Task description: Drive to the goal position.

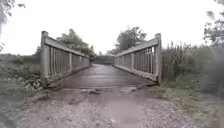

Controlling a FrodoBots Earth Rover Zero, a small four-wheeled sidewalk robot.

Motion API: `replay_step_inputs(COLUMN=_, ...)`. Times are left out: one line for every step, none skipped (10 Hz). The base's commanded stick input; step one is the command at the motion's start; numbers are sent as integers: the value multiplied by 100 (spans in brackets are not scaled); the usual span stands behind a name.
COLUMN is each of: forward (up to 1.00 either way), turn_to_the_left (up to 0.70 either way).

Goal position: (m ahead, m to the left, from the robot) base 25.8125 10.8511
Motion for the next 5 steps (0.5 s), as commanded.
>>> replay_step_inputs(forward=70, turn_to_the_left=0)
replay_step_inputs(forward=70, turn_to_the_left=0)
replay_step_inputs(forward=70, turn_to_the_left=0)
replay_step_inputs(forward=70, turn_to_the_left=0)
replay_step_inputs(forward=70, turn_to_the_left=0)
